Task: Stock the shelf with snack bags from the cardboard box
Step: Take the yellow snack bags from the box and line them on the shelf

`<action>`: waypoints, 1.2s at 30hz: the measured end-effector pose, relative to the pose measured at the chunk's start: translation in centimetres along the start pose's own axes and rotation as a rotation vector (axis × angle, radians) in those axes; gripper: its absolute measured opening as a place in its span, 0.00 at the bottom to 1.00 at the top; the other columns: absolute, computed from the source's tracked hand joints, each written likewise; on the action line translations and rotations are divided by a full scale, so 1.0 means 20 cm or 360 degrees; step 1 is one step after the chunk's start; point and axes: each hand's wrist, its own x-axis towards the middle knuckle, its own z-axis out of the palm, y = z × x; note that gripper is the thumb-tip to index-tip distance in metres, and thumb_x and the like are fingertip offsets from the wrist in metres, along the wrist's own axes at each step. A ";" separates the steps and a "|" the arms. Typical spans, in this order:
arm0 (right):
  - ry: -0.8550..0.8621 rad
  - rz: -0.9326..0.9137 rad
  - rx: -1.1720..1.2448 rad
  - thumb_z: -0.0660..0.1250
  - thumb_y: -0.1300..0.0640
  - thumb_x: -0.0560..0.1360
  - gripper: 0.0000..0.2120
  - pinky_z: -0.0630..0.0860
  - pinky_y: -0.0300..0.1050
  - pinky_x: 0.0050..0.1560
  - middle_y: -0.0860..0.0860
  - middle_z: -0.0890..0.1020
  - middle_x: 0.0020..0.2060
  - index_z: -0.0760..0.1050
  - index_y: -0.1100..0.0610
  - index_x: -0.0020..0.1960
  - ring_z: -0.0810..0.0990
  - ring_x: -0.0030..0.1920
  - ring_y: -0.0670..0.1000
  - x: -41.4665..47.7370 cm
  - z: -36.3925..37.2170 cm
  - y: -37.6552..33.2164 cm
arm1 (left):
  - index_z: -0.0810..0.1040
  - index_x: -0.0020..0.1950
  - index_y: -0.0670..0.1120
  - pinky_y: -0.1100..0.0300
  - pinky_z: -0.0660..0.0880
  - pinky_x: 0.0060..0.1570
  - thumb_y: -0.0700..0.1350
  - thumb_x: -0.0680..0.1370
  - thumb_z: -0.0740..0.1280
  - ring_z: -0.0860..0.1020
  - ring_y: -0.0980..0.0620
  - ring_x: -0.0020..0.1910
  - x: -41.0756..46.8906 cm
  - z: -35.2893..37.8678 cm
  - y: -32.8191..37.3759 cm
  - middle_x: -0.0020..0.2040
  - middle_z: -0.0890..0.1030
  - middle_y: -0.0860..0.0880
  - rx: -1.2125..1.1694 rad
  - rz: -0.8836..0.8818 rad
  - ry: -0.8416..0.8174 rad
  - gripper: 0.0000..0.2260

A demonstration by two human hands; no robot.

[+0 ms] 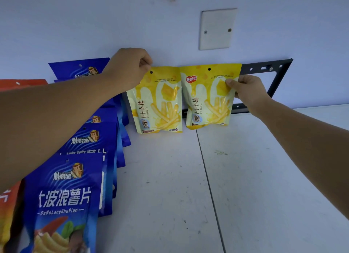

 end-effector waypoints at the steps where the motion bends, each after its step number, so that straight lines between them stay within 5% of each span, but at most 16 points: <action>1: 0.0011 0.0003 -0.0037 0.73 0.47 0.74 0.07 0.80 0.59 0.61 0.50 0.88 0.46 0.85 0.50 0.44 0.85 0.52 0.56 -0.01 -0.01 -0.01 | 0.79 0.62 0.45 0.61 0.73 0.53 0.45 0.81 0.65 0.80 0.53 0.53 0.00 -0.01 0.01 0.56 0.82 0.48 0.0006 0.0024 0.0021 0.11; 10: 0.0103 0.0027 -0.0348 0.70 0.46 0.78 0.14 0.75 0.44 0.42 0.52 0.84 0.48 0.82 0.56 0.55 0.80 0.45 0.50 -0.13 -0.15 -0.03 | 0.79 0.62 0.45 0.62 0.70 0.53 0.48 0.80 0.68 0.79 0.53 0.54 -0.12 -0.05 0.12 0.56 0.81 0.49 -0.0027 0.0131 -0.0031 0.13; 16: -0.0049 0.0091 -0.0262 0.71 0.53 0.77 0.07 0.80 0.52 0.62 0.58 0.86 0.50 0.83 0.57 0.47 0.85 0.54 0.55 -0.27 -0.26 -0.01 | 0.80 0.61 0.47 0.63 0.74 0.52 0.50 0.80 0.68 0.80 0.56 0.53 -0.25 -0.04 0.26 0.54 0.82 0.52 -0.0099 0.0093 -0.0235 0.13; 25: -0.0284 0.0052 -0.0139 0.70 0.58 0.79 0.10 0.79 0.53 0.63 0.60 0.86 0.50 0.83 0.66 0.53 0.85 0.56 0.58 -0.51 -0.33 0.05 | 0.81 0.61 0.50 0.58 0.78 0.56 0.48 0.79 0.69 0.81 0.57 0.51 -0.50 0.05 0.50 0.52 0.83 0.54 -0.0218 -0.0077 -0.0474 0.11; 32: -0.0353 0.0026 -0.0227 0.70 0.61 0.79 0.05 0.79 0.54 0.62 0.61 0.86 0.51 0.84 0.59 0.46 0.84 0.50 0.54 -0.76 -0.41 0.09 | 0.82 0.59 0.50 0.58 0.79 0.54 0.49 0.78 0.70 0.81 0.57 0.50 -0.69 0.10 0.67 0.50 0.83 0.55 -0.0309 -0.0151 -0.0551 0.10; 36: -0.0306 0.0048 -0.0358 0.72 0.58 0.75 0.03 0.79 0.58 0.61 0.55 0.87 0.46 0.84 0.54 0.44 0.84 0.52 0.59 -0.95 -0.47 0.12 | 0.83 0.56 0.49 0.54 0.80 0.54 0.49 0.78 0.70 0.82 0.55 0.49 -0.79 0.13 0.78 0.49 0.83 0.55 -0.0376 -0.0098 -0.0576 0.09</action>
